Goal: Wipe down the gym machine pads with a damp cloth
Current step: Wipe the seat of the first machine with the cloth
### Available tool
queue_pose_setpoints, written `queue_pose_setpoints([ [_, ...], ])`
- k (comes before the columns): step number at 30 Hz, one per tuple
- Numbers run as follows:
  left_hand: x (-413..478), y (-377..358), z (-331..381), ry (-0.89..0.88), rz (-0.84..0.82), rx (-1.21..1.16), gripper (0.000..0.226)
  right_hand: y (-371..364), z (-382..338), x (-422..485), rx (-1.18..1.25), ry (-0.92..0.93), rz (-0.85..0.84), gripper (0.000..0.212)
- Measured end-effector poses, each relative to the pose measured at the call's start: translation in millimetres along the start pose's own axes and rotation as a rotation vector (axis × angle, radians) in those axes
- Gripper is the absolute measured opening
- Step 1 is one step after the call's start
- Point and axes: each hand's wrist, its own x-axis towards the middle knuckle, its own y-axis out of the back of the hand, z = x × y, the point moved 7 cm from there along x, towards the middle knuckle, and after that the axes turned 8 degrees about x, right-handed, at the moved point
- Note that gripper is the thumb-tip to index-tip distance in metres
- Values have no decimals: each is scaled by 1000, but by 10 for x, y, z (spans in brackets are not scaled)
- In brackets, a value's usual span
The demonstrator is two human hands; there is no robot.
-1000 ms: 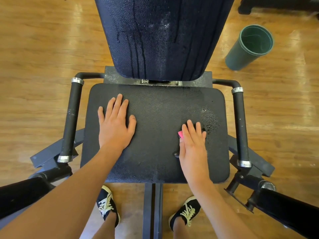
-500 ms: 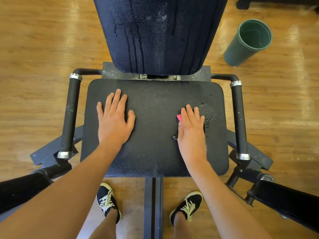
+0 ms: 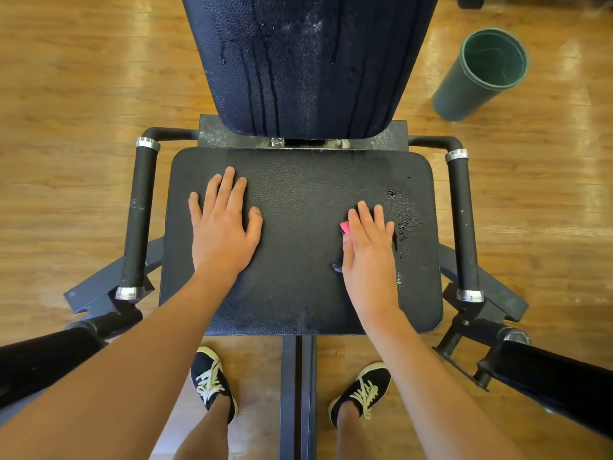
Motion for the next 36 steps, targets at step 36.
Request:
queue_pose_setpoints([
  [36,-23,-5,-3,11,-10,-2,56,-126,115,-1142,3,57,23,50],
])
